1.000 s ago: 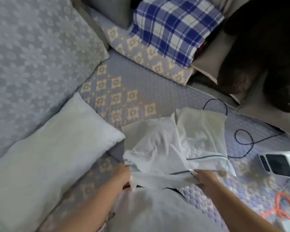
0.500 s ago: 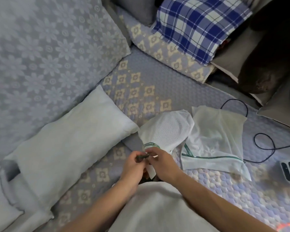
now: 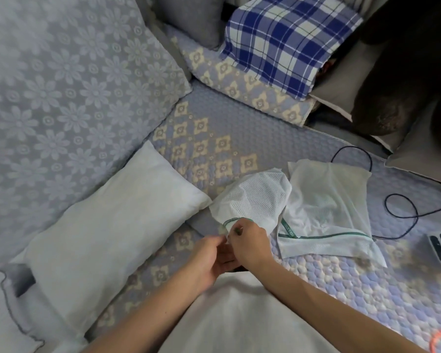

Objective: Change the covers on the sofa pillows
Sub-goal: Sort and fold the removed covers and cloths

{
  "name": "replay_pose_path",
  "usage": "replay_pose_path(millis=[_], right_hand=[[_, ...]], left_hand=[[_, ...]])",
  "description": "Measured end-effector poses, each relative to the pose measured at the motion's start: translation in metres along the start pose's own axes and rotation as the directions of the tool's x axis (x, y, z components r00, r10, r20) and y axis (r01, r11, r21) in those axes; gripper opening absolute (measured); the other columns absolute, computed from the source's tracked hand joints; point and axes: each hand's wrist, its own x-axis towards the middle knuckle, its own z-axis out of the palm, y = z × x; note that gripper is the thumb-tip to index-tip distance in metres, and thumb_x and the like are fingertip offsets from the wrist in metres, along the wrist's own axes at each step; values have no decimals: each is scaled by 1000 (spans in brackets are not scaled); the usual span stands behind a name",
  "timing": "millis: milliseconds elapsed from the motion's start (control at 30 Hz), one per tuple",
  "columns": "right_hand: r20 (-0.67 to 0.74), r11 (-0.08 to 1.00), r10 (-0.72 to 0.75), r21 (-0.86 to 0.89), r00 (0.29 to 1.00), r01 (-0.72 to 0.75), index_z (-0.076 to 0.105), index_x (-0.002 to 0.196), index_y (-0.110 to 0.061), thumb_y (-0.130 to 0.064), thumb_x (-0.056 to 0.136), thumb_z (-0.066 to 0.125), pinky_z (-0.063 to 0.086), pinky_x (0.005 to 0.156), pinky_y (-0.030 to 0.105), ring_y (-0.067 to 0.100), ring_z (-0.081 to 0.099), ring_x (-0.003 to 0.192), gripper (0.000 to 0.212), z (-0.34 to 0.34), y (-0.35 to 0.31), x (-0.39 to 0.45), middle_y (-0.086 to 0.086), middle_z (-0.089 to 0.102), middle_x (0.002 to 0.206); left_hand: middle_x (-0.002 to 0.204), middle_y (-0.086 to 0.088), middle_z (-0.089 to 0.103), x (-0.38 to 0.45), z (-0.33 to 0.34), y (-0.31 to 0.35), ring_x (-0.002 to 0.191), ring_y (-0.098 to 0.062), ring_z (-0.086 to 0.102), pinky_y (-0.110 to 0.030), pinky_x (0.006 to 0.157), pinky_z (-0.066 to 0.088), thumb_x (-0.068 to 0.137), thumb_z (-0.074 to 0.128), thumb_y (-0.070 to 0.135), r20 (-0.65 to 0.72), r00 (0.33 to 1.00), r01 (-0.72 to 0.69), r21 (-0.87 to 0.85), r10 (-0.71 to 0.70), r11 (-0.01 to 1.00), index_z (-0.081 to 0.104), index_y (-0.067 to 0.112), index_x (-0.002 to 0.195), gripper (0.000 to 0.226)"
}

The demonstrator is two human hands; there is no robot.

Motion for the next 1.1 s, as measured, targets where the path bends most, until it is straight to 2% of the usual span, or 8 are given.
replay_pose_path(millis=[200, 267, 367, 467, 733, 867, 1000, 1100], right_hand=[[0, 957, -218, -193, 976, 214, 52, 101, -12, -25, 101, 49, 36, 65, 35, 29, 62, 86, 13, -5, -14, -1, 8, 66, 92], [-20, 983, -162, -93, 987, 159, 59, 96, -13, -23, 97, 55, 43, 68, 34, 24, 63, 84, 11, -8, -20, 2, 4, 67, 91], [-75, 992, -87, 90, 993, 93, 65, 83, -18, -19, 89, 62, 53, 75, 39, 19, 63, 82, 7, -13, -27, 3, 1, 64, 88], [-89, 994, -94, 43, 992, 98, 58, 92, -12, -23, 95, 54, 48, 76, 41, 25, 60, 88, 12, -15, -30, -1, 6, 65, 91], [80, 967, 253, 0, 964, -254, 47, 117, -1, -16, 99, 42, 39, 81, 37, 38, 56, 114, 24, -17, -5, 28, 21, 59, 119], [77, 904, 427, -34, 901, -426, 47, 127, 3, -9, 95, 43, 44, 95, 40, 41, 54, 121, 34, -28, 62, 56, 23, 56, 131], [-55, 836, 549, 34, 834, -548, 53, 96, 2, -10, 95, 49, 40, 78, 35, 41, 59, 105, 13, -65, 133, 71, 26, 62, 114], [-33, 816, 576, 81, 817, -572, 50, 73, -1, -13, 97, 52, 41, 67, 34, 34, 55, 72, 27, -76, 168, 86, 24, 64, 88]], left_hand=[[58, 2, 61, 5, 17, 18, 50, -14, 59, -27, 52, 48, 93, 50, 21, -16, 996, 88, 23, -88, 996, 60, 18, 64, 31], [66, -1, 60, 6, 20, 26, 60, -15, 54, -26, 58, 45, 83, 55, 19, -32, 996, 83, -38, -84, 996, 61, 14, 73, 13], [96, -13, 59, 11, 23, 33, 91, -28, 49, -36, 75, 39, 64, 56, 14, -16, 997, 76, -122, -79, 990, 65, 13, 95, 32], [78, -10, 57, 12, 28, 38, 75, -25, 54, -32, 64, 42, 73, 55, 8, -113, 993, 27, -145, -44, 989, 61, 12, 75, 8], [96, -13, 74, 15, 34, 25, 95, -36, 71, -49, 84, 57, 94, 62, 30, -311, 935, -156, 70, 171, 985, 69, 17, 93, 15], [108, -13, 74, 2, 24, 41, 96, -28, 71, -42, 87, 57, 84, 72, 30, -329, 918, -306, -243, 219, 920, 71, 10, 106, 30], [107, -15, 70, -21, 8, 67, 100, -29, 69, -42, 88, 56, 102, 55, 14, -314, 893, -438, -436, 323, 786, 65, 1, 104, 16], [96, -13, 67, -24, 14, 63, 92, -27, 68, -40, 88, 55, 102, 55, 14, -324, 883, -450, -377, 340, 809, 61, 5, 89, 17]])
